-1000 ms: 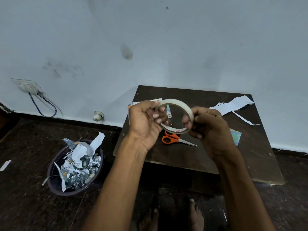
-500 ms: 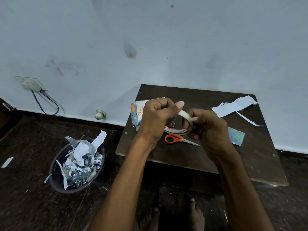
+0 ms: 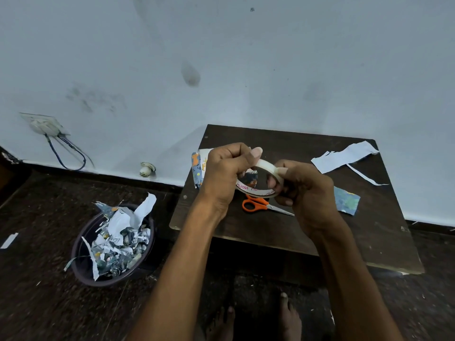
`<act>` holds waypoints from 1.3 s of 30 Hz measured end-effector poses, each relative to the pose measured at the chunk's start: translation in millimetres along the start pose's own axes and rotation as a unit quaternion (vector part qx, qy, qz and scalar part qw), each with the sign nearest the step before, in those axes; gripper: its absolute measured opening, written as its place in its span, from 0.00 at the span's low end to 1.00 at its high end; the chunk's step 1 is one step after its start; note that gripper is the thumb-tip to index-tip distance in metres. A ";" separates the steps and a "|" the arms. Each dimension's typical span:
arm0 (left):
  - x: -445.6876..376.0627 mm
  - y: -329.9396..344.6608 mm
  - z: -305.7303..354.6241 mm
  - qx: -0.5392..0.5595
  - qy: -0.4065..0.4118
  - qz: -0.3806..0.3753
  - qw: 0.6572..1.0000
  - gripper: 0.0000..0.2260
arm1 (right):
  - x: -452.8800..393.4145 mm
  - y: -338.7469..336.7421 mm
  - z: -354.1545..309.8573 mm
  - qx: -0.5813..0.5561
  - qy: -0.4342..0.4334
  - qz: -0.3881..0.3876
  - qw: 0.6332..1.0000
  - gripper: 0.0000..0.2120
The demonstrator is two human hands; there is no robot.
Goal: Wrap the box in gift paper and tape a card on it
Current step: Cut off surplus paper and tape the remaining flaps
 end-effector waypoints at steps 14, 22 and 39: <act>0.8 -1.3 -2.3 0.000 -0.018 0.002 1.000 0.11 | -3.7 1.5 3.3 0.037 -0.008 -0.014 0.999 0.15; 0.0 -10.8 0.7 0.016 -0.012 0.044 0.999 0.18 | -4.0 0.4 7.0 0.006 -0.009 -0.035 0.999 0.17; 0.6 -20.6 -16.6 0.238 -0.088 0.110 0.961 0.13 | 0.3 6.0 1.2 -0.064 -0.006 -0.054 0.996 0.15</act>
Point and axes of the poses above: each hand's wrist, its own x-axis away from the middle knuckle, its own y-axis out of the palm, z = x × y, the point moved 9 cm from there along -x, towards the middle knuckle, and after that the axes turned 15 degrees about x, right-handed, at the moved point
